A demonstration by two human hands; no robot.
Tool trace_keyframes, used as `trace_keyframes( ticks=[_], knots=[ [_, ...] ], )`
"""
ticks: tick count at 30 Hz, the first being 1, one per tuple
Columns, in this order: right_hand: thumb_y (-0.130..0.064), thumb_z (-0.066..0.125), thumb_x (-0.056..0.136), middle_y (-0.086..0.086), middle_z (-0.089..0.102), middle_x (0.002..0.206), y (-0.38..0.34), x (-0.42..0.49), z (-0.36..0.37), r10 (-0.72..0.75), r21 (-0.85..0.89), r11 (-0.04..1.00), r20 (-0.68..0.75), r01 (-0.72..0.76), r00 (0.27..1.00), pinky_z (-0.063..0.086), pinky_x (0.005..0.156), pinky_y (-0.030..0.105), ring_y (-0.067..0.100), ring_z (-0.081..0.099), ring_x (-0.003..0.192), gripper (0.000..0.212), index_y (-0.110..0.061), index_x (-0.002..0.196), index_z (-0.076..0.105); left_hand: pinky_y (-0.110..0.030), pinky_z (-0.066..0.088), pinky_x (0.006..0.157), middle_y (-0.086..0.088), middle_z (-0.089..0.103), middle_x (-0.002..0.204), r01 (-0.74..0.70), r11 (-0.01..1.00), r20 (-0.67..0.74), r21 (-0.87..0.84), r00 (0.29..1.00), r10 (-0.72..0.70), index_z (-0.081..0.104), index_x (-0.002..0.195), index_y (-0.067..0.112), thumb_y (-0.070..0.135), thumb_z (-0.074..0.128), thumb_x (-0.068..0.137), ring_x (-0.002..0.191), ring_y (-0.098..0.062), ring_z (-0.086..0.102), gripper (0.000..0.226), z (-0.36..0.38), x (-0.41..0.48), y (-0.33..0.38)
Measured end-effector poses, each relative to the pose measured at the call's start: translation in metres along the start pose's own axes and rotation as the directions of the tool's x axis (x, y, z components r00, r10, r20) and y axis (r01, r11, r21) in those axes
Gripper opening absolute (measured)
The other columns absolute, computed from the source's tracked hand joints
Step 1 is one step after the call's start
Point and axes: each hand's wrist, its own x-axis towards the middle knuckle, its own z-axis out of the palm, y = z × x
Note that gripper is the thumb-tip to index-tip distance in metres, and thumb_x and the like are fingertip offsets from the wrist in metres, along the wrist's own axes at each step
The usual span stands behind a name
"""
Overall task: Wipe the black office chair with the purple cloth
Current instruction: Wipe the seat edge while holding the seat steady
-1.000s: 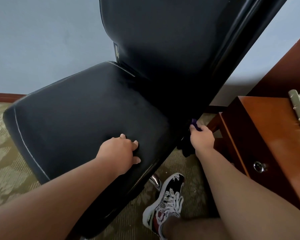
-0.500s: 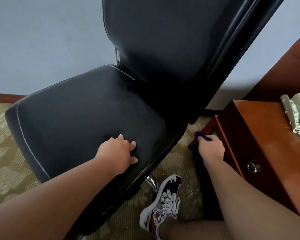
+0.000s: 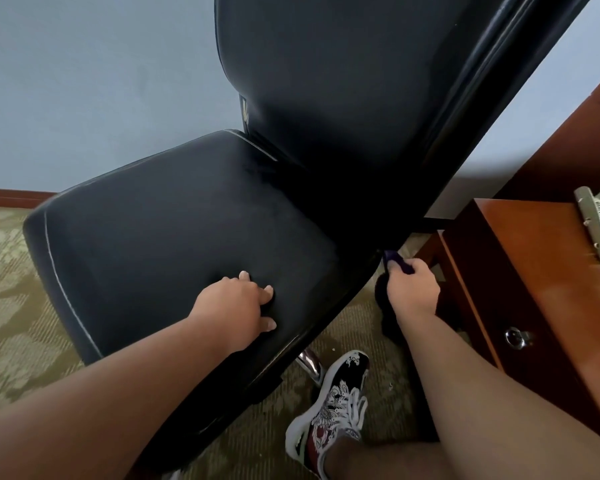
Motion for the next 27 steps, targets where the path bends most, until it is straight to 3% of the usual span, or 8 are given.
trace_keyframes(
  ticks=[3,6,12,18,21,24,25,27],
  knots=[
    [-0.043,0.063,0.094,-0.010,0.065,0.097,-0.026,-0.005,0.006,-0.218,0.124,0.968,-0.021,0.219,0.976,0.053,0.083,0.034,0.014,0.064,0.094,0.017,-0.033,0.108,0.065,-0.038,0.044,0.105,-0.009,0.029,0.159,-0.001,1.000,0.004,0.019,1.000,0.001,0.026,0.156,0.038,0.057,0.048,0.098,0.136,-0.029,0.043,0.064,-0.001,0.002,0.000],
    [-0.047,0.061,0.094,-0.010,0.063,0.101,-0.035,-0.010,0.016,-0.326,0.007,0.945,0.044,0.326,0.944,0.052,0.081,0.033,0.012,0.061,0.093,0.025,-0.036,0.116,0.064,-0.038,0.042,0.108,-0.010,0.027,0.161,-0.004,1.000,-0.003,0.021,1.000,0.004,0.026,0.156,0.038,0.057,0.048,0.098,0.137,-0.030,0.042,0.064,0.000,0.002,0.000],
    [-0.040,0.063,0.094,0.000,0.064,0.098,0.015,0.002,-0.007,0.142,0.003,0.990,0.027,-0.142,0.989,0.055,0.080,0.038,0.022,0.061,0.086,0.023,-0.026,0.112,0.064,-0.040,0.034,0.116,-0.009,0.011,0.167,0.002,1.000,0.011,-0.019,1.000,-0.002,0.020,0.157,0.040,0.056,0.046,0.099,0.150,-0.035,0.022,0.066,0.003,-0.001,-0.002],
    [-0.041,0.069,0.091,-0.012,0.066,0.094,-0.062,-0.023,0.002,-0.283,0.139,0.948,-0.046,0.286,0.958,0.050,0.087,0.025,0.011,0.064,0.094,0.025,-0.028,0.112,0.069,-0.036,0.043,0.104,-0.009,0.031,0.158,-0.002,1.000,-0.019,0.005,1.000,0.002,0.029,0.155,0.038,0.057,0.050,0.097,0.135,-0.028,0.045,0.065,0.000,0.001,-0.001],
    [-0.052,0.070,0.082,-0.014,0.070,0.082,-0.075,-0.059,0.022,-0.477,0.033,0.872,0.272,0.488,0.836,0.054,0.079,0.023,0.003,0.067,0.081,0.028,-0.035,0.104,0.069,-0.039,0.043,0.107,-0.010,0.022,0.164,0.002,1.000,-0.014,-0.010,1.000,-0.003,0.027,0.155,0.040,0.058,0.049,0.097,0.140,-0.030,0.040,0.065,0.000,0.000,-0.001],
    [-0.061,0.058,0.086,-0.014,0.066,0.101,-0.057,-0.087,0.040,-0.536,-0.290,0.620,0.522,0.729,0.664,0.052,0.081,0.032,0.011,0.064,0.096,0.032,-0.044,0.113,0.062,-0.041,0.041,0.110,-0.010,0.018,0.165,0.003,1.000,-0.025,-0.026,1.000,-0.004,0.026,0.155,0.041,0.058,0.050,0.097,0.143,-0.031,0.036,0.065,0.001,-0.001,-0.002],
    [-0.061,0.053,0.090,-0.013,0.064,0.106,-0.049,-0.084,0.040,-0.556,-0.378,0.595,0.444,0.709,0.703,0.051,0.079,0.032,0.014,0.063,0.099,0.032,-0.044,0.116,0.061,-0.040,0.040,0.110,-0.010,0.018,0.165,0.003,1.000,-0.024,-0.028,1.000,-0.003,0.026,0.155,0.040,0.058,0.050,0.097,0.144,-0.031,0.035,0.065,0.001,-0.001,-0.002],
    [-0.057,0.049,0.096,-0.006,0.064,0.110,-0.037,-0.071,0.030,-0.478,-0.417,0.759,0.165,0.500,0.863,0.049,0.077,0.034,0.022,0.064,0.102,0.032,-0.040,0.120,0.060,-0.040,0.040,0.111,-0.010,0.018,0.165,0.000,0.999,-0.020,-0.032,1.000,-0.001,0.024,0.156,0.039,0.058,0.048,0.098,0.145,-0.032,0.033,0.066,0.001,-0.002,-0.001]
  ],
)
